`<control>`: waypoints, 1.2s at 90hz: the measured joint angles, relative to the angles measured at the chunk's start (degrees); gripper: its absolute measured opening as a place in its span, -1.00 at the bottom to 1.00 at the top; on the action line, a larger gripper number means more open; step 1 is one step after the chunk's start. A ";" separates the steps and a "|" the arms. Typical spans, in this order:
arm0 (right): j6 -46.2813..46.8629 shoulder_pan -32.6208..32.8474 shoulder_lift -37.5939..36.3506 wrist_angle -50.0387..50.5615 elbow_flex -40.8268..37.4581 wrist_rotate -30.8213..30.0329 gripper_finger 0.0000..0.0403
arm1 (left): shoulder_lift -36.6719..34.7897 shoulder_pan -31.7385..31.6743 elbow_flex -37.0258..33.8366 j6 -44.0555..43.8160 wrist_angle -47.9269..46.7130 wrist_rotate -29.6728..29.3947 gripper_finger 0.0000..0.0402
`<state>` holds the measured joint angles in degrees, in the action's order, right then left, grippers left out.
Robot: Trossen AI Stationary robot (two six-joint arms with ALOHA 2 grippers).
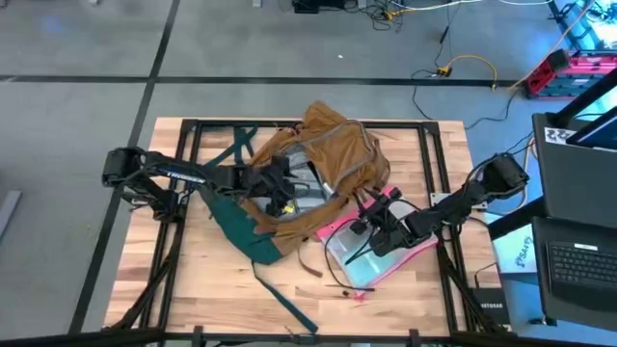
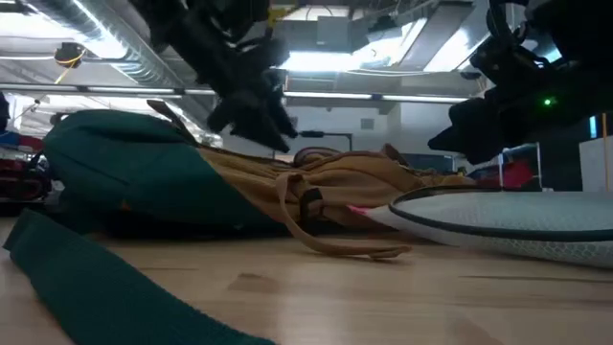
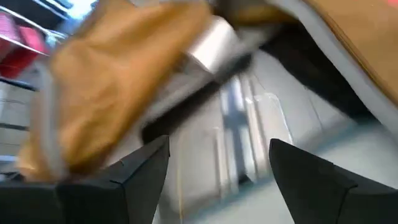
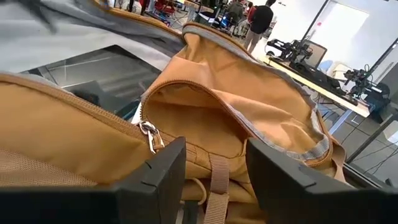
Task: Unpack backpack
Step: Remove the blue tablet from the brown backpack
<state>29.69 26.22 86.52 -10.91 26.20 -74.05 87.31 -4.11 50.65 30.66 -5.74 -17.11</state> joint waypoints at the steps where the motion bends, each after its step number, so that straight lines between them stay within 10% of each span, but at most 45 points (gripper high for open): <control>1: -0.03 0.00 0.00 -0.07 0.00 -0.02 -0.23 | 0.23 0.02 0.00 0.07 -0.15 0.09 0.30; 84: -2.29 0.00 0.02 -2.61 0.00 -0.25 -0.23 | 15.88 -0.24 5.31 18.23 1.14 1.89 0.29; 108: -2.92 0.00 0.02 -2.63 0.00 0.13 -0.23 | 16.09 -1.43 5.12 17.50 2.90 4.92 -0.17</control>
<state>26.76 26.22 86.54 -13.54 26.20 -73.92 103.39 -5.54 55.77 48.16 -2.84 -12.18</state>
